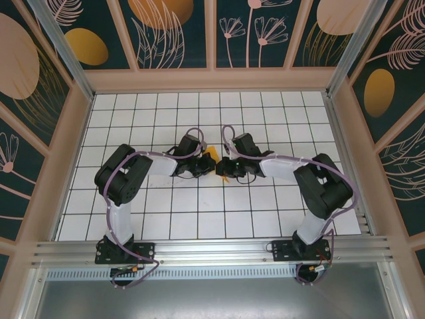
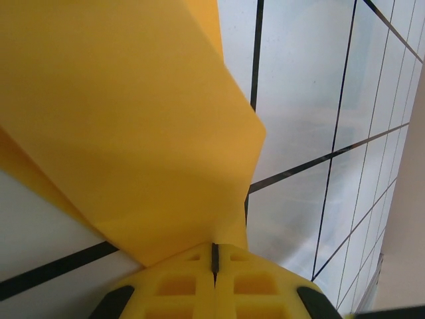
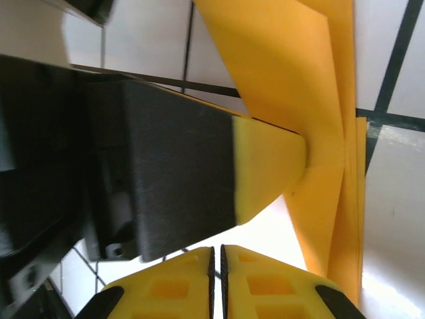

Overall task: Fold a paper plane with a square sheet of paper (pick it up from the middle)
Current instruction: Fold the wing for the fifth time at the center of the table.

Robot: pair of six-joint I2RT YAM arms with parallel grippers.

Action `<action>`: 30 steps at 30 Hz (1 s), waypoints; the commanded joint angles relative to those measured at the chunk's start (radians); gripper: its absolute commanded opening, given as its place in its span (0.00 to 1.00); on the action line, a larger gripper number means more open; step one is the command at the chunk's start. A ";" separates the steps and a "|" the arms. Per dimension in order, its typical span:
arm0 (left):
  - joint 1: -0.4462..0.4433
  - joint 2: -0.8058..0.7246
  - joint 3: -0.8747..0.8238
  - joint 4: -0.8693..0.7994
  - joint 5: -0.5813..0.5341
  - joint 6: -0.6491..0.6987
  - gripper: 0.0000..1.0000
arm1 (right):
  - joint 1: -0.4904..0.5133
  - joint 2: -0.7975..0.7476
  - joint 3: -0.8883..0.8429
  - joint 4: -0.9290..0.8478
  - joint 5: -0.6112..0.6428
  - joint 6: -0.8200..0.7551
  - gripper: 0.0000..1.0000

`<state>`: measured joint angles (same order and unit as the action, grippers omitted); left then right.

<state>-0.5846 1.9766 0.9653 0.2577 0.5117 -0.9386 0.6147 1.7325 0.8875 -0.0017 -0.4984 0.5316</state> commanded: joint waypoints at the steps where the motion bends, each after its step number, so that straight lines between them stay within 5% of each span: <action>1: 0.008 0.064 -0.005 -0.092 -0.125 0.036 0.05 | 0.003 0.055 0.030 -0.057 0.021 -0.010 0.12; 30: 0.008 0.076 0.001 -0.151 -0.168 0.046 0.05 | -0.040 0.068 -0.028 -0.114 0.036 -0.034 0.10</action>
<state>-0.5865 1.9797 0.9813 0.2291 0.5018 -0.9268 0.5892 1.8038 0.8894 -0.0418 -0.4946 0.5213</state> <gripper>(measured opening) 0.070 0.099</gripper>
